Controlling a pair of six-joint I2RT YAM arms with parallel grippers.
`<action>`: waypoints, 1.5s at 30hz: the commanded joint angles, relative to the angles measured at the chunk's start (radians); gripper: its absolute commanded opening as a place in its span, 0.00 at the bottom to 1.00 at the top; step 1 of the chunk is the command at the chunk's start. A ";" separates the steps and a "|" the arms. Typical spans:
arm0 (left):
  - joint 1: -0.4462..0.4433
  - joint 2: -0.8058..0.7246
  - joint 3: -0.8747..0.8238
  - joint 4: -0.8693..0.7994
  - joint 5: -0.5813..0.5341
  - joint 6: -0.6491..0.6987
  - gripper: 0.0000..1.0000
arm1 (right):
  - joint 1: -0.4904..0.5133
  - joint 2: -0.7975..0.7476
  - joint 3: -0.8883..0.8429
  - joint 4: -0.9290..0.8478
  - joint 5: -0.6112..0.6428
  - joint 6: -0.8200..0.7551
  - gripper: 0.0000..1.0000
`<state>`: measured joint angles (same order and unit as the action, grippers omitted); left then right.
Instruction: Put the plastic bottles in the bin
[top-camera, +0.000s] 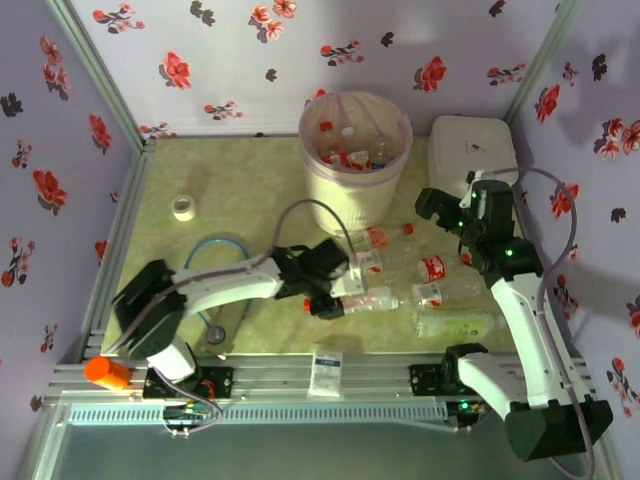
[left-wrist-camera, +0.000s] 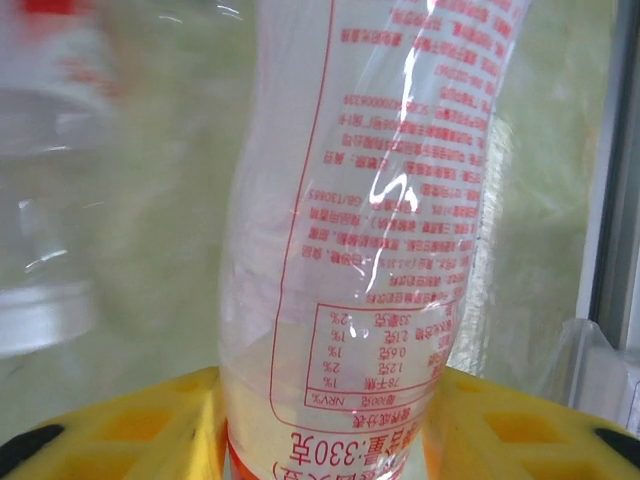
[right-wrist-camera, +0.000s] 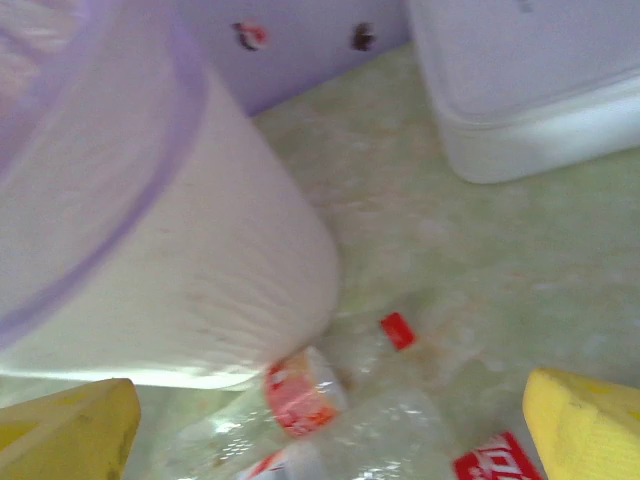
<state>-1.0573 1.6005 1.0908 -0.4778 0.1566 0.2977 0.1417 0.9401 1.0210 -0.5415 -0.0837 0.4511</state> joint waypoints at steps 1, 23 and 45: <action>0.101 -0.144 -0.069 0.104 0.074 -0.115 0.46 | -0.005 -0.036 -0.034 0.139 -0.239 -0.019 0.98; 0.330 -0.456 -0.415 1.012 0.127 -0.976 0.43 | 0.449 0.286 -0.066 0.703 -0.545 0.113 0.96; 0.332 -0.446 -0.425 1.014 0.244 -0.955 0.54 | 0.440 0.340 -0.011 0.773 -0.562 0.150 0.55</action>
<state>-0.7242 1.1603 0.6708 0.5129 0.3714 -0.6746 0.5888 1.2858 0.9539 0.2329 -0.6403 0.6281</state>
